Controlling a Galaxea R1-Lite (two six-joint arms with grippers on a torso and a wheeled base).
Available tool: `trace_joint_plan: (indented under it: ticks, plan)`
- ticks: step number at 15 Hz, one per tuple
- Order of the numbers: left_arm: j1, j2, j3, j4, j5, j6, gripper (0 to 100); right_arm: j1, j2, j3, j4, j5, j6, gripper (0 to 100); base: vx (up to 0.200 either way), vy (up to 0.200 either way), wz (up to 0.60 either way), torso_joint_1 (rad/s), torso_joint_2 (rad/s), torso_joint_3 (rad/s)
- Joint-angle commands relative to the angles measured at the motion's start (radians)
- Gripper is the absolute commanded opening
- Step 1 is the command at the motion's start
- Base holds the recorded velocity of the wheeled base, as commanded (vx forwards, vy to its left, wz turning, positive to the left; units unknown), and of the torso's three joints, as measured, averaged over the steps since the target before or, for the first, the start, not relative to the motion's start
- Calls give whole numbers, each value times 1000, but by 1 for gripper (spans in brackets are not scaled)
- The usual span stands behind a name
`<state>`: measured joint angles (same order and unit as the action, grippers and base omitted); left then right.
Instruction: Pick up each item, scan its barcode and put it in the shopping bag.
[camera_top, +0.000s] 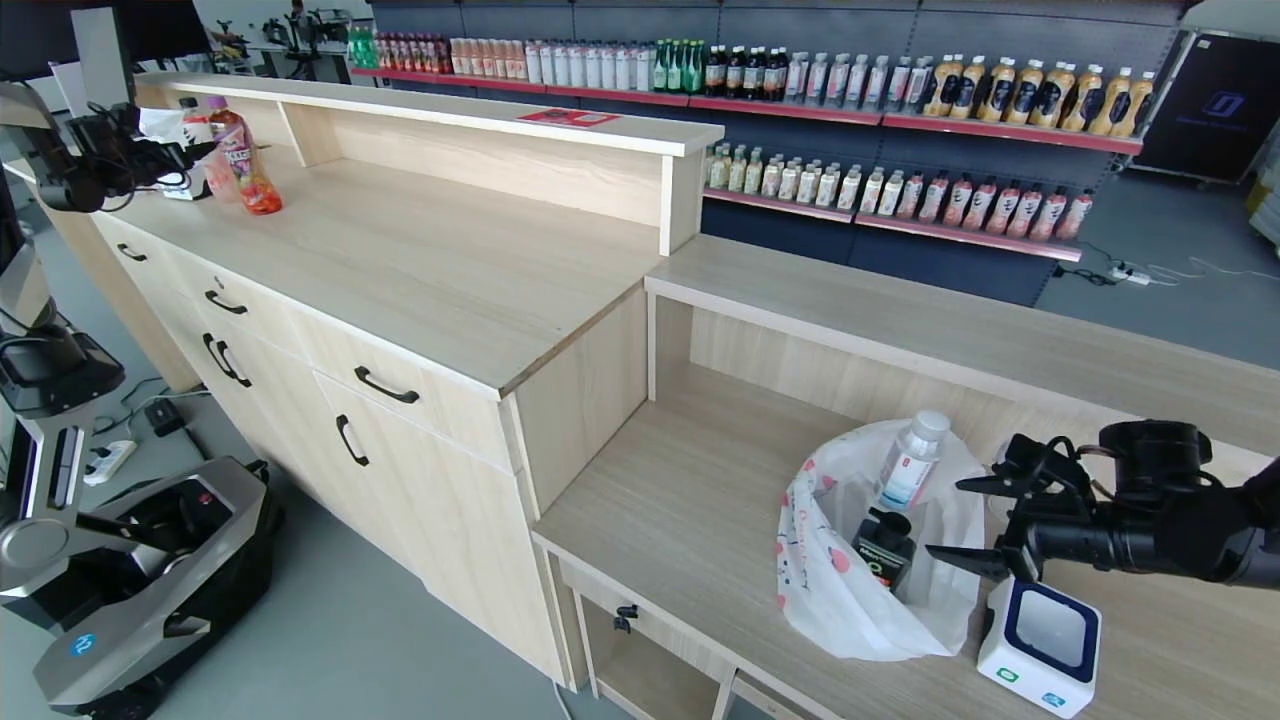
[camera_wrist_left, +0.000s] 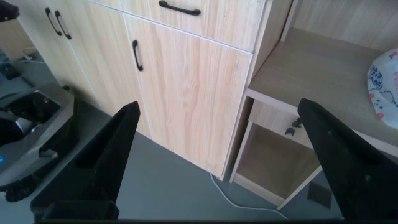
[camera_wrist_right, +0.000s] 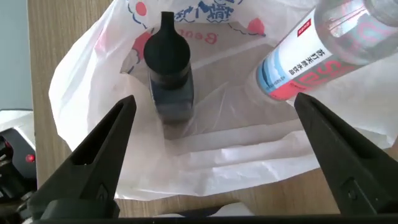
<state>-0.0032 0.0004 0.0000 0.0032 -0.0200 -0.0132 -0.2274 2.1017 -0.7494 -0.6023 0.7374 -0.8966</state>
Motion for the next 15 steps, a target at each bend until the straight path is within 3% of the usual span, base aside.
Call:
trace_joint_plan:
  ticks: [1,3,6,9,11,13,14,15]
  plan:
    - [0,1,0,0,0,-1,100,-53,-298,38,29,7,4,100,0,0,0,0,0,0]
    - [0,1,0,0,0,-1,100,-89,-586,104,164,-16,105,100,0,0,0,0,0,0]
    - [0,1,0,0,0,-1,100,-156,-953,344,170,-24,162,100,0,0,0,0,0,0]
    - [0,1,0,0,0,-1,100,-133,-1092,390,171,-30,211,100,0,0,0,0,0,0]
    - [0,1,0,0,0,-1,100,-93,-1129,354,171,-67,268,100,0,0,-600,-5,2,2]
    - [0,1,0,0,0,-1,100,-41,-1166,338,173,-197,337,100,0,0,-600,5,5,5]
    - [0,1,0,0,0,-1,100,5,-1197,337,177,-352,398,100,0,0,-600,-12,7,2]
    - [0,1,0,0,0,-1,100,30,-1214,337,180,-429,432,100,0,0,-600,-2,-2,7]
